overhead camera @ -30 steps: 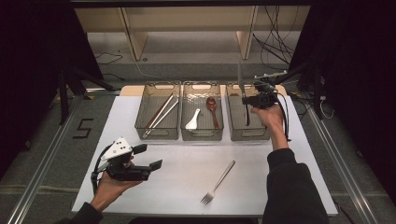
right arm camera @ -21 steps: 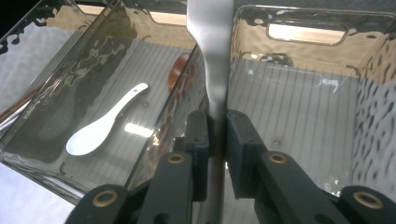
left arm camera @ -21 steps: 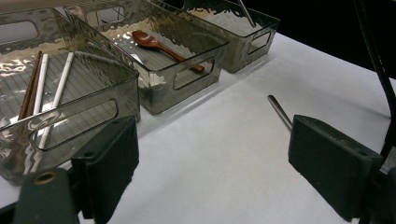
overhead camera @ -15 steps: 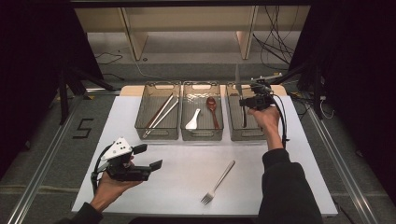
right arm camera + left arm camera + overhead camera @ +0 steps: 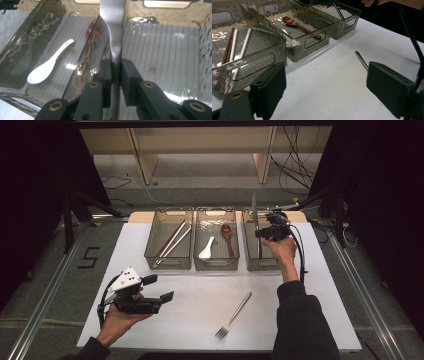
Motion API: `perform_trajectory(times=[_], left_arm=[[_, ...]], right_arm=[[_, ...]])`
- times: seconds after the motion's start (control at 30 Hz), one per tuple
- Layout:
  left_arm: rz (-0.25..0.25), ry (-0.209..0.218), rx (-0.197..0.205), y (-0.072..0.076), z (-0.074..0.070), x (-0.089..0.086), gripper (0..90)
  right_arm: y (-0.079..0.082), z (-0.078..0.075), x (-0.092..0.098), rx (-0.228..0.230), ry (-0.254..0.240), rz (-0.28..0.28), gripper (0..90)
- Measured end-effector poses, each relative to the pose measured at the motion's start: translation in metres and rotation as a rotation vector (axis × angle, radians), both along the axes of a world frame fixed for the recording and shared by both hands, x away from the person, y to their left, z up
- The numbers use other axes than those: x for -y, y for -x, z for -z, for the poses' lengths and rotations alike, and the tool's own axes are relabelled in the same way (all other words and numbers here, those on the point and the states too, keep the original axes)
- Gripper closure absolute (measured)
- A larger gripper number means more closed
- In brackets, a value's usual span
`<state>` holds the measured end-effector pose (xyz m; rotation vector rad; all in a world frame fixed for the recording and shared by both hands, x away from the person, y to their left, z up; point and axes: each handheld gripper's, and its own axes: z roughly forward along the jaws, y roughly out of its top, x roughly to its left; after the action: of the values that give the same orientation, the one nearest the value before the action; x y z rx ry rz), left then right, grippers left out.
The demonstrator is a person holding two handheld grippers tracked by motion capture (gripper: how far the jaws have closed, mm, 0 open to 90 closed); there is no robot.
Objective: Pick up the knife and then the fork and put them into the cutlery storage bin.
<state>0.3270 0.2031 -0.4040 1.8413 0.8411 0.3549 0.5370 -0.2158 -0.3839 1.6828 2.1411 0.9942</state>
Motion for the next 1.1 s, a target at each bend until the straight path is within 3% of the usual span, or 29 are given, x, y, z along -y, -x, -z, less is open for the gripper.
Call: perform_trajectory(times=[0.3,0.4,0.5,0.57,0.7,0.87,1.1], left_arm=[[-0.002,0.002,-0.003,0.000,0.000,0.000,15.7],[-0.002,0.002,-0.003,0.000,0.000,0.000,15.7],[-0.003,0.000,0.000,0.000,0.000,0.001,15.8],[-0.003,-0.001,-0.001,0.000,0.000,0.000,15.8],[-0.003,0.000,-0.002,0.000,0.001,0.001,15.7],[-0.003,-0.003,-0.005,0.000,0.001,0.001,15.8],[0.000,-0.003,-0.006,0.000,0.001,0.001,15.8]], right_arm=[[0.001,0.014,0.001,-0.034,0.014,0.016,79.2],[0.002,0.011,0.003,-0.016,0.000,0.043,75.8],[0.006,0.005,0.002,0.006,0.051,0.024,72.5],[0.008,0.002,0.002,0.016,0.050,0.018,65.3],[0.014,-0.002,0.001,0.029,0.039,-0.025,53.7],[0.029,-0.012,-0.012,0.051,0.045,-0.155,44.4],[0.065,-0.017,-0.029,0.109,0.060,-0.295,37.6]])
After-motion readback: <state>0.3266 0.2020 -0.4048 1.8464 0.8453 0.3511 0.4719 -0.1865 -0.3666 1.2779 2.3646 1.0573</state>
